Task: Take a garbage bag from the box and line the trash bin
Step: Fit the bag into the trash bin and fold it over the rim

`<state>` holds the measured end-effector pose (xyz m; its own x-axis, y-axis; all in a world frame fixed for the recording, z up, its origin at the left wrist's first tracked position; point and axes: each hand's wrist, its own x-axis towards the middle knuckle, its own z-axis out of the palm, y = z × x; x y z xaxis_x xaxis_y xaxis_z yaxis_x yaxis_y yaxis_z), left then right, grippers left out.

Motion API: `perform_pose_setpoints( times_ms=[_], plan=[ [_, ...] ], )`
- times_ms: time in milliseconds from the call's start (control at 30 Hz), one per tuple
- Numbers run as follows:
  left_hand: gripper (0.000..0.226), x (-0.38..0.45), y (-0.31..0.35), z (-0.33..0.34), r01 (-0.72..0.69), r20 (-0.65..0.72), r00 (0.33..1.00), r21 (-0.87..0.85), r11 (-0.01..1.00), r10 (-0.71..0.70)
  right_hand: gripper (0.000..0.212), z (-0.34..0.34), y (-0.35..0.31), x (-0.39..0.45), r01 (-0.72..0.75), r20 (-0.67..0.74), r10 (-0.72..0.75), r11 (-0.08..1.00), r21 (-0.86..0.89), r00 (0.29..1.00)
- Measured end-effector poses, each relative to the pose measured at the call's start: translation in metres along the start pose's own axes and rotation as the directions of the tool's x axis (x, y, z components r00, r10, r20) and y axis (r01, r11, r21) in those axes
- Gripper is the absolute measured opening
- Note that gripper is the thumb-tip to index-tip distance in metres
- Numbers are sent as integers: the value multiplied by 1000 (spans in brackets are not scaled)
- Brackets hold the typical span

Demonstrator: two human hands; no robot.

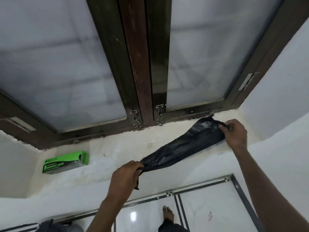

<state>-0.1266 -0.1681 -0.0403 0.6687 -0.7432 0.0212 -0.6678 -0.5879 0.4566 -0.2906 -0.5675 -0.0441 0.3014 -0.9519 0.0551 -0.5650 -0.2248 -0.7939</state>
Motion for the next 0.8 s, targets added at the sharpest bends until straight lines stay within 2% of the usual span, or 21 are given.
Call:
perform_pose_setpoints(
  times_ms=[100, 200, 267, 367, 467, 533, 600, 700, 800],
  plan=[
    [15, -29, -15, -12, 38, 43, 998, -5, 999, -38, 19, -19, -12, -53, -2, 77, -23, 952, 305, 997],
    [40, -56, -17, -22, -29, 63, 998, -16, 999, 30, 18, -29, -33, -117, -43, 202, -43, 913, 405, 978],
    [47, -72, -5, -34, -103, 24, 994, -143, 984, 108, 17, -29, -49, -161, -85, 306, -51, 906, 415, 951],
    [33, -105, 24, -53, -211, -66, 977, -395, 894, 202, 20, -23, -75, -234, -124, 429, -94, 883, 453, 898],
    [33, -138, 43, -63, -198, -57, 978, -577, 792, 202, 22, -16, -103, -309, -154, 530, -189, 830, 537, 827],
    [32, -162, 46, -67, -126, -7, 987, -667, 734, 163, 27, -15, -118, -355, -235, 596, -218, 774, 587, 773],
    [22, -190, 43, -71, -17, 38, 996, -791, 611, 76, 30, -17, -127, -396, -337, 652, -226, 709, 620, 723],
    [7, -233, 24, -84, 46, 18, 998, -875, 482, -63, 29, -20, -129, -445, -435, 697, -249, 630, 644, 672],
    [18, -277, 0, -97, 99, 41, 987, -917, 387, -158, 28, -25, -119, -480, -439, 716, -264, 639, 632, 647]
  ],
)
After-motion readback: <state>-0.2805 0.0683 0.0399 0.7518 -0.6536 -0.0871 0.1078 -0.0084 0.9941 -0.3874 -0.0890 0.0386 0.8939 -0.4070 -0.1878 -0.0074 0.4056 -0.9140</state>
